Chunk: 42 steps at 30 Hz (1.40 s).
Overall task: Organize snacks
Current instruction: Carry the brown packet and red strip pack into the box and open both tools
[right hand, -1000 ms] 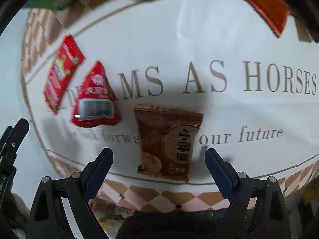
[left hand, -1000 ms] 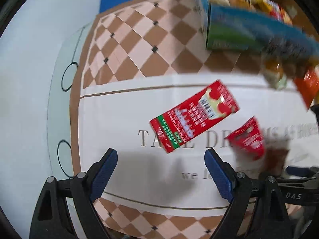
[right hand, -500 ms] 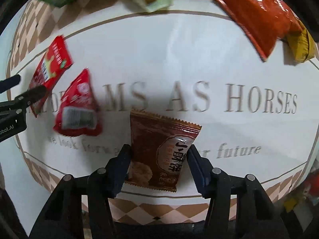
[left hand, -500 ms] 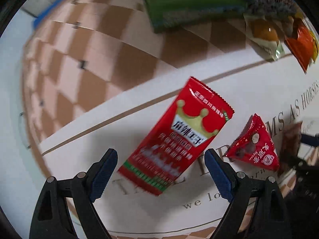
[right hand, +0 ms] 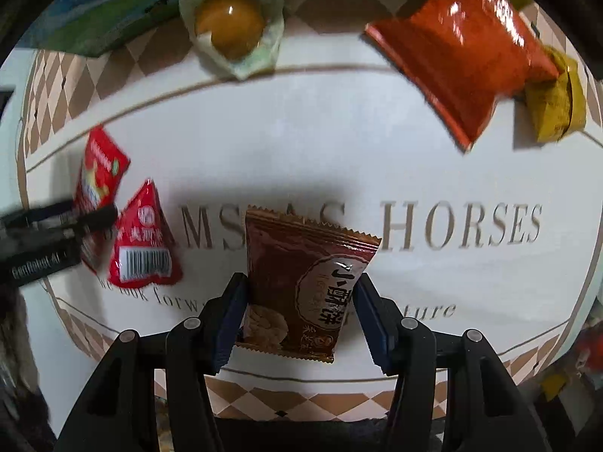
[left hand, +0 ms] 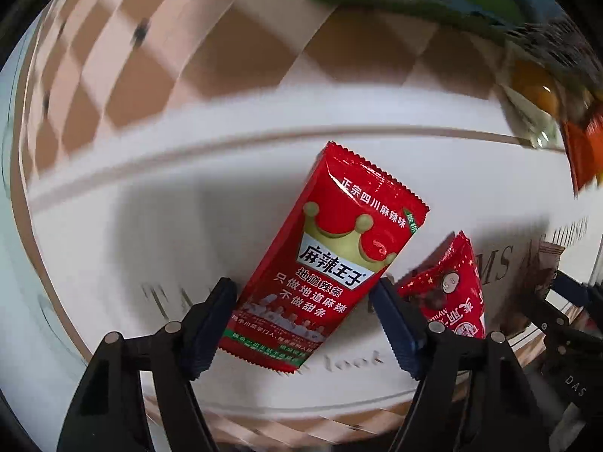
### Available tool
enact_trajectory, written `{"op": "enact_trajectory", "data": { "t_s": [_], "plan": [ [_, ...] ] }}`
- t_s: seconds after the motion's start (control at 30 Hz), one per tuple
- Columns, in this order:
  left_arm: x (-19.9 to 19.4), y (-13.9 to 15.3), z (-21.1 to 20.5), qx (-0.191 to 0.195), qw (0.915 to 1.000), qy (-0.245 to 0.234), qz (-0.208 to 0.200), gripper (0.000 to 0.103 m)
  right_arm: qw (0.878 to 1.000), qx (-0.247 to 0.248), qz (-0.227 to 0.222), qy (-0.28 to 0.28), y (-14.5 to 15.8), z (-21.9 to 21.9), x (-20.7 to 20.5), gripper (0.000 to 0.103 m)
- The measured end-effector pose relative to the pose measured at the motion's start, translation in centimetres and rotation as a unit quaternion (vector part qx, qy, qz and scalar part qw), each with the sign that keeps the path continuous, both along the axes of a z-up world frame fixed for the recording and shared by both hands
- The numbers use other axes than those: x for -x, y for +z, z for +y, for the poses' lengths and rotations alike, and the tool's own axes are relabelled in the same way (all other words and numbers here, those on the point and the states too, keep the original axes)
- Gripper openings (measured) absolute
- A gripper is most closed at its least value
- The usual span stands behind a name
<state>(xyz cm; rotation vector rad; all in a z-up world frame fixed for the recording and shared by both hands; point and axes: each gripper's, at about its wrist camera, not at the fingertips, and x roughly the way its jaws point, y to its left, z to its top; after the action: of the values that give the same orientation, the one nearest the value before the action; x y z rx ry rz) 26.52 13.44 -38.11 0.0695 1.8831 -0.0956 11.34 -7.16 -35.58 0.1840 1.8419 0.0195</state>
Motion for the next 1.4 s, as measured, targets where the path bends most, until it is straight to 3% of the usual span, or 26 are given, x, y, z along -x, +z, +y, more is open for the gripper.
{"op": "enact_trajectory", "data": {
  "t_s": [0.13, 0.23, 0.33, 0.4, 0.53, 0.63, 0.67, 0.77, 1.07, 1.23, 1.4],
  "plan": [
    [1.4, 0.0, 1.3, 0.028, 0.9941, 0.103, 0.015, 0.073, 1.000, 0.008, -0.004, 0.015, 0.2, -0.6, -1.5, 0.060],
    [2.1, 0.1, 1.5, 0.056, 0.9894, 0.132, 0.020, 0.074, 0.999, 0.002, 0.013, 0.035, -0.5, -0.4, -3.0, 0.061],
    [2.4, 0.2, 1.1, 0.055, 0.9920, 0.112, 0.018, 0.075, 0.998, -0.023, 0.038, 0.034, -1.4, -0.3, -3.8, 0.070],
    [2.5, 0.0, 0.6, 0.042, 0.9956, 0.082, 0.016, 0.075, 0.999, -0.031, 0.037, 0.020, -1.4, -0.8, -4.1, 0.085],
    [3.3, -0.1, -2.5, -0.007, 0.9997, 0.022, -0.004, 0.074, 0.999, -0.017, 0.044, -0.001, -2.0, -1.7, -4.0, 0.085],
    [3.8, 0.8, -3.7, -0.009, 0.9995, 0.019, -0.025, 0.058, 0.999, -0.011, 0.041, -0.010, -2.6, -2.3, -2.4, 0.084],
    [3.9, 1.1, -3.9, -0.010, 0.9993, 0.021, -0.030, 0.051, 1.000, 0.000, 0.027, -0.006, -2.5, -2.1, -2.2, 0.080],
    [4.2, 1.4, -4.0, -0.012, 0.9988, 0.029, -0.038, 0.049, 0.998, 0.048, -0.010, 0.032, -1.6, -1.1, -1.7, 0.059],
    [6.7, 3.3, -3.1, 0.012, 0.9946, 0.083, -0.061, 0.046, 0.999, 0.025, -0.032, 0.029, -0.7, -2.1, 0.8, 0.059],
    [8.4, 7.2, -0.7, 0.040, 0.9880, 0.117, -0.092, 0.046, 0.998, -0.001, -0.063, 0.022, 2.1, -2.0, -0.3, 0.059],
    [8.6, 13.3, -0.8, 0.080, 0.9777, 0.133, -0.142, 0.046, 0.994, -0.044, -0.095, 0.001, 6.3, -3.6, -1.0, 0.059]
  ]
}}
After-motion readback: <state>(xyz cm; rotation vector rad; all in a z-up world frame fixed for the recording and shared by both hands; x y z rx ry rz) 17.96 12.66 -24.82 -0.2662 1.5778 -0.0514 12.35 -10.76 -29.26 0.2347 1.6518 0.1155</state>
